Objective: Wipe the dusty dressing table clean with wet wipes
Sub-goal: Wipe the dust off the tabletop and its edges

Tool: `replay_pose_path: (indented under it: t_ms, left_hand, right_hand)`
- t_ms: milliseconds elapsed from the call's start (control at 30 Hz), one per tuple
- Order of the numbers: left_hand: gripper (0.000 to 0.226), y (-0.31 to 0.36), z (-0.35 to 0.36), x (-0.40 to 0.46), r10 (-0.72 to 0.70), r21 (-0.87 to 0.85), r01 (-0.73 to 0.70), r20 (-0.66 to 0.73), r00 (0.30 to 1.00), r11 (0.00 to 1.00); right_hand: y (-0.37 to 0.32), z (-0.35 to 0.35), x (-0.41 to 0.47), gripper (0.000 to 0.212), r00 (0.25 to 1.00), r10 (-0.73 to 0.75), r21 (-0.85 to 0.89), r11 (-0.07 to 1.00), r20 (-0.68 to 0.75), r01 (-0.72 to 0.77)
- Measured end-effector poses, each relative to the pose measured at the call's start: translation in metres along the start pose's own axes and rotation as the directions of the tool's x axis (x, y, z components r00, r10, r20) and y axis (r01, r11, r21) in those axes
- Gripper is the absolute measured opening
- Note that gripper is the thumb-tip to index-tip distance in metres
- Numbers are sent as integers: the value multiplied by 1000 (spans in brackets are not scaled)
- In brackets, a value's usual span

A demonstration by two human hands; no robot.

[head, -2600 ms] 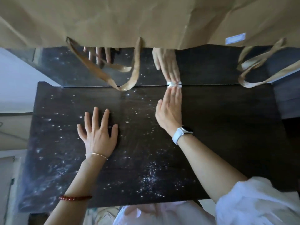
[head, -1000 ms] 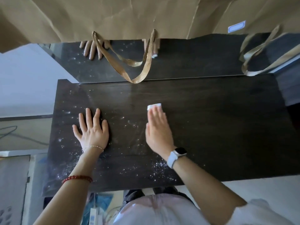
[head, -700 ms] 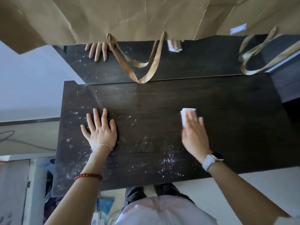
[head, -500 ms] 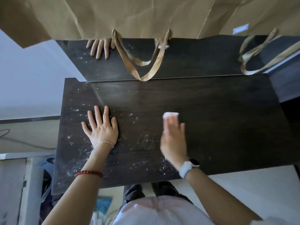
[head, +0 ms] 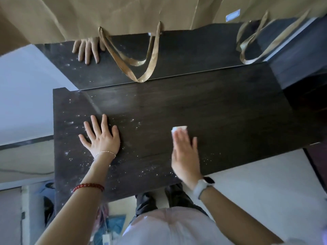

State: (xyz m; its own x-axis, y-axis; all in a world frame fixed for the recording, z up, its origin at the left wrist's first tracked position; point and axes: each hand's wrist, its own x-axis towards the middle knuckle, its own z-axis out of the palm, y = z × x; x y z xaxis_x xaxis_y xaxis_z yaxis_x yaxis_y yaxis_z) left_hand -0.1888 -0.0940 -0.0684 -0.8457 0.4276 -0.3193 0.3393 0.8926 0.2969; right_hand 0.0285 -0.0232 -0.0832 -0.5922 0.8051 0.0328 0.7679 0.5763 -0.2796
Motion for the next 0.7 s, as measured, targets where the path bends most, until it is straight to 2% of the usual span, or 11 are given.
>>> replay_pose_path:
  t_ms: [67,133,167,233,267,367,433,500,567,633,700]
  left_hand:
    - [53,-2,-3,1,8,-27,-7,26,1000,1000]
    - [53,-5,-6,2,17,-42,-15,44,999,999]
    - [53,-7,-7,2,25,-47,-22,50,998,999]
    - [54,-8,-6,2,38,-52,-35,48,998,998]
    - [53,-8,-6,1,42,-54,-40,44,998,998]
    - [53,-8,-4,-1,48,-38,-47,30,998,998]
    - [53,-8,-3,0,54,-28,-53,28,998,998]
    - [53,-9,-2,1,56,-21,-55,32,998,998]
    - [54,-10,-2,1,57,-13,-56,32,998,998]
    - [53,-10,-1,1,63,-6,-63,30,998,998]
    - [53,-10,0,1,68,-2,-68,25,997,998]
  right_hand:
    - [-35,9,-30,55,917,-381,26,924,122,381]
    - [-22,0,-39,54,831,-534,24,843,155,538]
    - [-3,-6,-37,55,841,-525,-22,846,132,532]
    - [46,-16,-33,61,947,-314,-122,939,68,320]
    - [72,-23,-32,65,996,-85,-134,987,14,87]
    - [83,-33,-33,61,886,452,-5,891,-107,-455]
    - [35,-12,-45,56,941,313,6,949,-124,-315]
    - [-22,10,-68,54,997,-69,11,998,-19,69]
    - [-43,14,-85,55,936,-336,18,942,102,336]
    - [-10,3,-80,58,922,-374,-34,925,100,379]
    - [41,-9,-73,58,987,-160,-130,978,31,163]
